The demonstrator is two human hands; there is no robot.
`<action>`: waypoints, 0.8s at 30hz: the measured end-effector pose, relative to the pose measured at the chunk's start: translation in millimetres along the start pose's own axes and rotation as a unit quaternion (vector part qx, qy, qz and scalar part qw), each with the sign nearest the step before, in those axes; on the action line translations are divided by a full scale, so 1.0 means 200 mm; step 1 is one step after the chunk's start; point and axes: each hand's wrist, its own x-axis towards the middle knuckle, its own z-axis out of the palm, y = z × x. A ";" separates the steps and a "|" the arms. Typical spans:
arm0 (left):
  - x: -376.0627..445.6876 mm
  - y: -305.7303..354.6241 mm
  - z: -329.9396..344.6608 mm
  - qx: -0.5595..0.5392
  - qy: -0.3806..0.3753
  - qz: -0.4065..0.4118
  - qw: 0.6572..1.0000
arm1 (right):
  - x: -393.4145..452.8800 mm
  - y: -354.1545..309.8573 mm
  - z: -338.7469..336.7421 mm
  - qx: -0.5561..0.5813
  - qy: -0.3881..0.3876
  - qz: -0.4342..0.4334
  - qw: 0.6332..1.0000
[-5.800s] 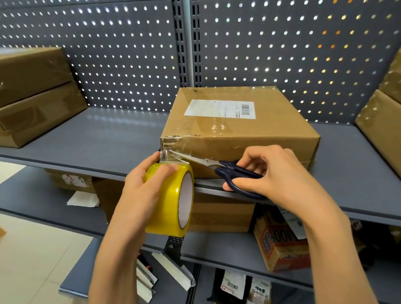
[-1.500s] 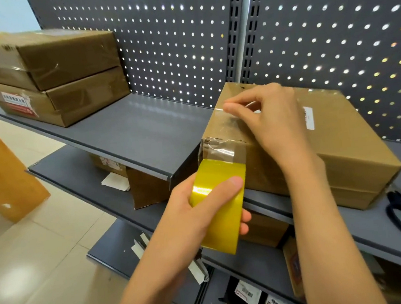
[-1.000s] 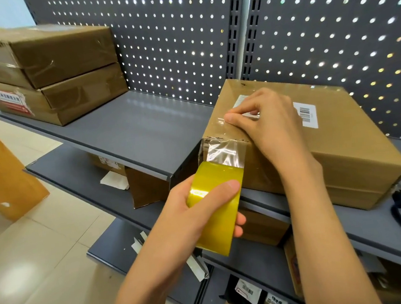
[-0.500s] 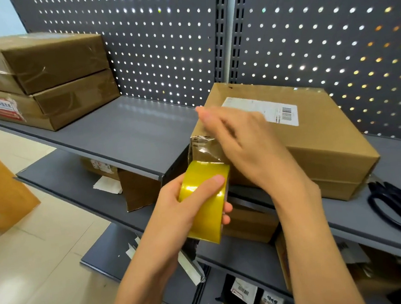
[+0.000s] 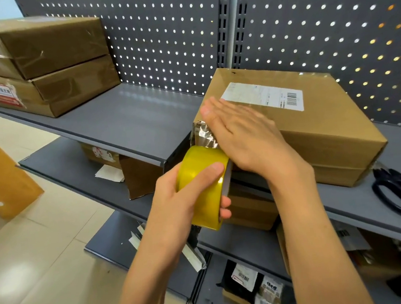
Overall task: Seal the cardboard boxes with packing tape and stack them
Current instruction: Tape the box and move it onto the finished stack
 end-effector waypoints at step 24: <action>0.02 -0.06 -0.02 0.037 0.044 -0.022 0.998 | -0.37 0.34 -0.06 0.158 0.430 0.119 0.881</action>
